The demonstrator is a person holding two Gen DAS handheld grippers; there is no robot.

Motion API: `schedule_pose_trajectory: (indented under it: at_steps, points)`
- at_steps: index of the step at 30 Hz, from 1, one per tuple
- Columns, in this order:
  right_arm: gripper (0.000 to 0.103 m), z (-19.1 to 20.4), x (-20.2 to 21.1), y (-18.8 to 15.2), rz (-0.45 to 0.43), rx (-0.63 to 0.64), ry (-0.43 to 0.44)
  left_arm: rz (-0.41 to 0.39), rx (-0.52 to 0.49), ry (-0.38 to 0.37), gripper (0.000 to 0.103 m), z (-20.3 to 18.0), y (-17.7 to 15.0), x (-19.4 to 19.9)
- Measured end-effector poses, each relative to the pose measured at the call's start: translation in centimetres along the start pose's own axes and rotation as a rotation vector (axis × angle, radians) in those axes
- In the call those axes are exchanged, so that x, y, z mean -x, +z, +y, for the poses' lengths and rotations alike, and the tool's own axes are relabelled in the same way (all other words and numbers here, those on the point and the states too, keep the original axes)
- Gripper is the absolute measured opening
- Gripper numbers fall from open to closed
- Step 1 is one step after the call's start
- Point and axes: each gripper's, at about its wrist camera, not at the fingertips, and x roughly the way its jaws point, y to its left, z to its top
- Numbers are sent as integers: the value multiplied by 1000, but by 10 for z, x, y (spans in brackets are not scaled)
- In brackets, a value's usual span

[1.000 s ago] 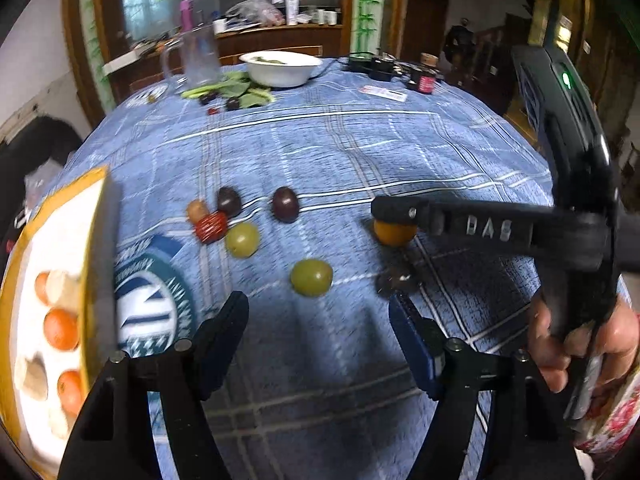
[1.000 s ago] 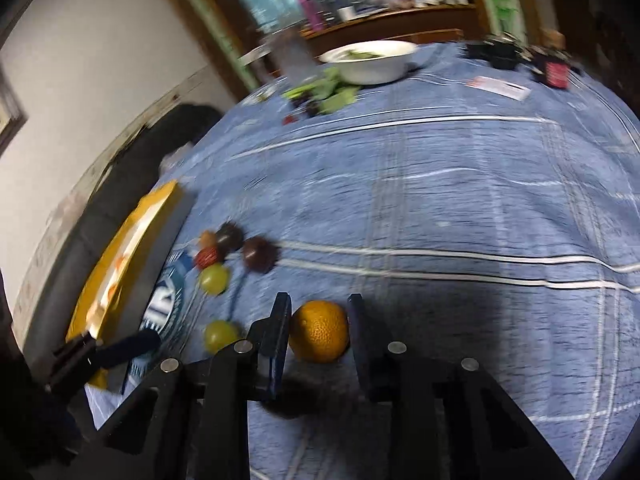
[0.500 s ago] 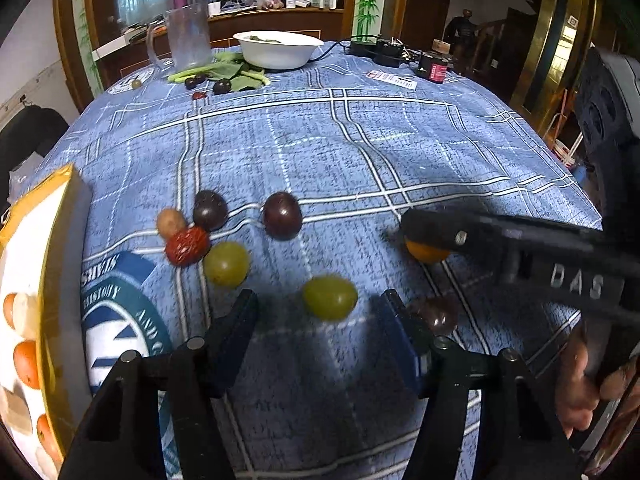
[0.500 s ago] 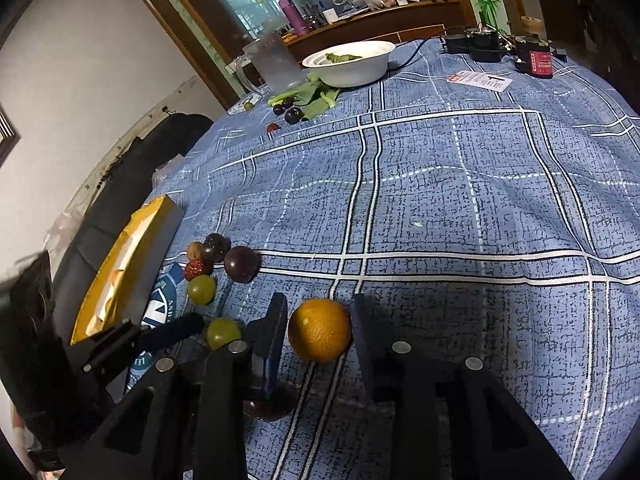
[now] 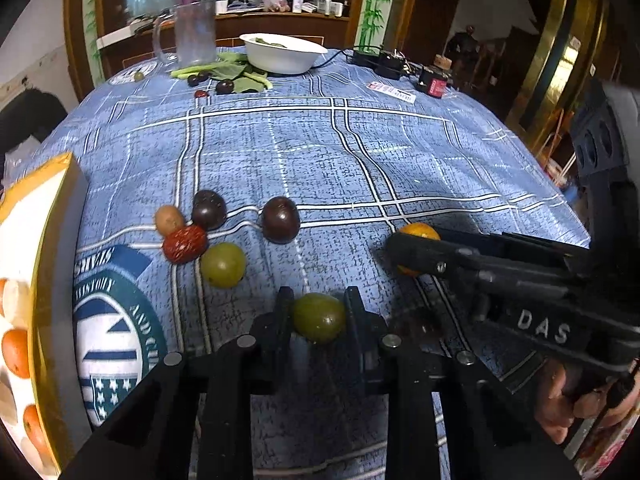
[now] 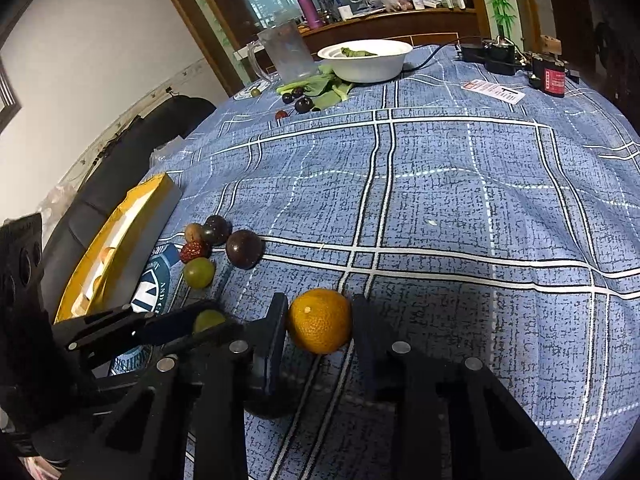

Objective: Organize fruits
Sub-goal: 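Carry the green plum and orange into the tray and open both tools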

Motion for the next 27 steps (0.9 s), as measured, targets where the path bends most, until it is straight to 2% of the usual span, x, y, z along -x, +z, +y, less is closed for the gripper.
schedule_pose_trajectory:
  at_steps: [5,11,18,22,27]
  points:
    - [34,-2,7,0,-34,-4,-8,-14,43,-9,24,9,-7,17]
    - [34,-2,16,1,-83,-11,-23,-82,117,9,25,35,-16,55]
    - [34,6,24,1,-104,-12,-32,-159,235,89,25,87,-34,104]
    - [34,45,34,-2,-103,57,3,-181,326,174,25,126,-51,123]
    - [35,118,35,-6,-79,195,74,-199,404,295,25,163,-72,139]
